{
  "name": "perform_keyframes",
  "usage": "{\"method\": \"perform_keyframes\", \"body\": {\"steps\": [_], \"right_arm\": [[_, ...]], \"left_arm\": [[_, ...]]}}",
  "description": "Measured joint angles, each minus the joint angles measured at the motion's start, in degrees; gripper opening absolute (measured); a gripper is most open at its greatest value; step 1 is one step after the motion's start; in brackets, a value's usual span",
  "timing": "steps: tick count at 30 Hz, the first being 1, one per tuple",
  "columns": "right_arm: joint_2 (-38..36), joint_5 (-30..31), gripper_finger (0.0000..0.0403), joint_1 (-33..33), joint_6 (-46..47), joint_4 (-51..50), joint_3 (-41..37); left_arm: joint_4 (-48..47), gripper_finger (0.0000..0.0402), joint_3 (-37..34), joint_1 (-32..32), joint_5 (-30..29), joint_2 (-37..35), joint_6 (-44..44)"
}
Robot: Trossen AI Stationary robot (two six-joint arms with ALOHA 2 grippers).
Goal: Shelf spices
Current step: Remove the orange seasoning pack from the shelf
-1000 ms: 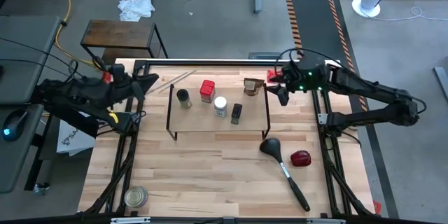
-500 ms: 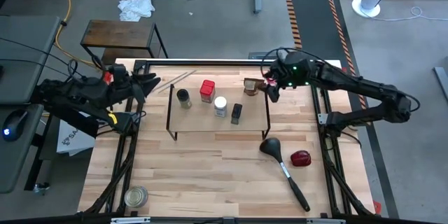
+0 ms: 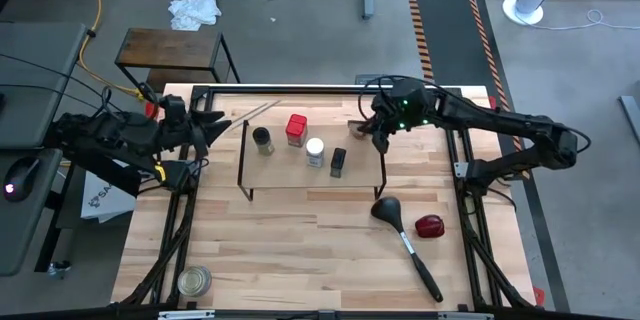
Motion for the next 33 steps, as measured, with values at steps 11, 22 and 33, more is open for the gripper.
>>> {"method": "perform_keyframes", "body": {"steps": [11, 22, 33], "right_arm": [[-9.53, 10.31, 0.0001, 12.43, 10.44, -4.29, 11.68], [4.19, 19.3, 0.0, 36.75, 13.31, -9.38, 20.68], [23.2, 20.02, 0.0, 49.66, 17.61, 3.78, 12.26]], "left_arm": [[-0.14, 0.0252, -0.02, 0.01, 0.29, -1.11, 8.35], [0.95, 0.0252, -0.02, -0.01, -2.1, 0.43, -2.15], [5.89, 0.0252, -0.04, -4.48, 4.12, 9.08, -8.24]]}}
